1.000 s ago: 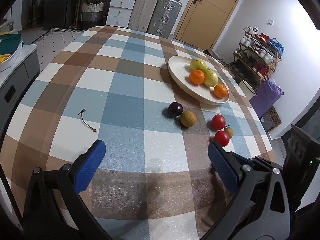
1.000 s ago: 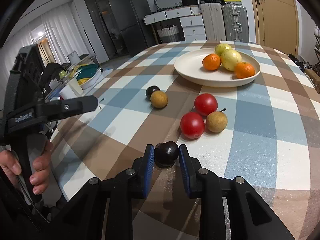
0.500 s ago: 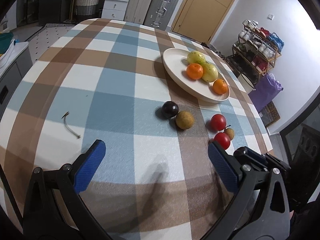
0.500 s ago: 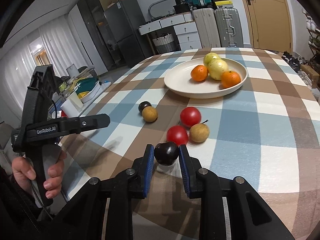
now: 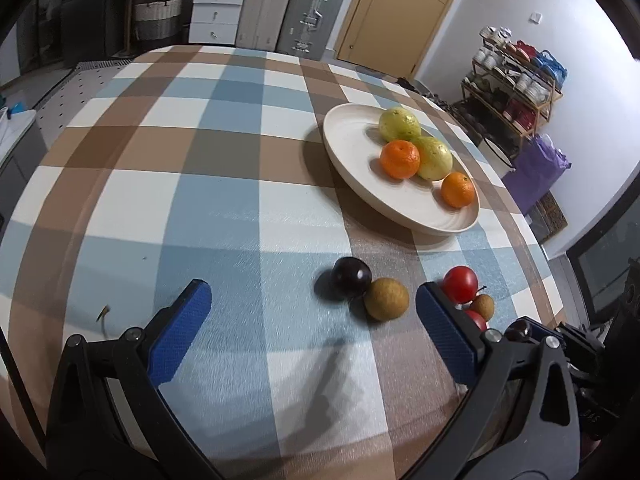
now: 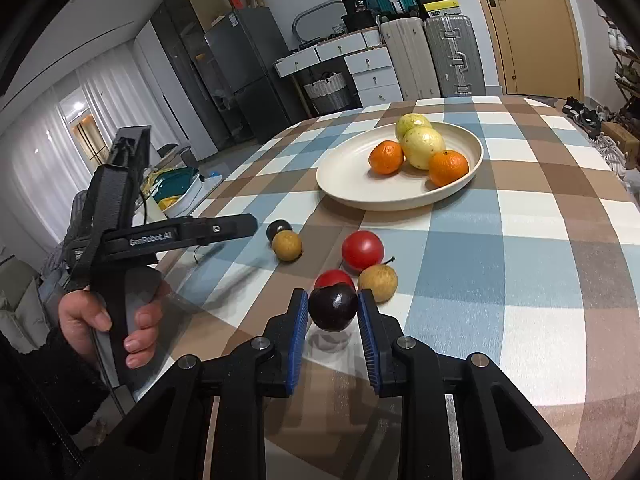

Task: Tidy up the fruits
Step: 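Grasp a second dark plum with the left tool while the right tool holds its plum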

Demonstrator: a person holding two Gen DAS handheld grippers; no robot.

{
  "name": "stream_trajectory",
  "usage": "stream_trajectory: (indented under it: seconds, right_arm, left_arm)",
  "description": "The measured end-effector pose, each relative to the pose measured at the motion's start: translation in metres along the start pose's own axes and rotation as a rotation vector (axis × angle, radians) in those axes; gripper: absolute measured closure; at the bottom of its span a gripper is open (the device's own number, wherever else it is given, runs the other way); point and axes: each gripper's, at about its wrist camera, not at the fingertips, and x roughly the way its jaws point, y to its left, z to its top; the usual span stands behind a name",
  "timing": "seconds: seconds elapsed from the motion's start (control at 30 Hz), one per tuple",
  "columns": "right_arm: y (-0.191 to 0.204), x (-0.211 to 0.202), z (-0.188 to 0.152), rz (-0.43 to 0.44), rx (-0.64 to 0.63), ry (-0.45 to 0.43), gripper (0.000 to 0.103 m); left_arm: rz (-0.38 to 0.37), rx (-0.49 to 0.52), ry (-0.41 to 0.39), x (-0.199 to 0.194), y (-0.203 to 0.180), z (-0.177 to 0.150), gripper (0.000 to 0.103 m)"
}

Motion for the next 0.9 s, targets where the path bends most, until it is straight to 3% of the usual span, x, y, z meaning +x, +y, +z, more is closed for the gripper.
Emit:
stream_trajectory:
  seconds: [0.23, 0.37, 0.57, 0.73, 0.83, 0.9]
  right_arm:
    - [-0.003, 0.003, 0.005, 0.001, -0.003, 0.003, 0.077]
    - [-0.005, 0.004, 0.004, 0.0, 0.001, 0.007, 0.077]
    - [-0.009, 0.005, 0.005, 0.004, 0.014, 0.01, 0.077]
    - [-0.011, 0.006, 0.004, 0.007, 0.021, 0.011, 0.077]
    - [-0.012, 0.007, 0.004, 0.01, 0.027, 0.011, 0.077]
    - [-0.013, 0.007, 0.004, 0.012, 0.03, 0.01, 0.077]
  left_arm:
    - [-0.004, 0.035, 0.026, 0.017, -0.008, 0.012, 0.005]
    - [-0.003, 0.081, 0.032, 0.024, -0.016, 0.018, 0.025]
    - [-0.067, 0.092, 0.067, 0.03, -0.018, 0.022, 0.052]
    - [-0.108, 0.074, 0.1, 0.035, -0.016, 0.022, 0.067]
    - [-0.118, 0.066, 0.105, 0.035, -0.014, 0.022, 0.082]
    - [-0.133, 0.056, 0.112, 0.037, -0.012, 0.021, 0.082]
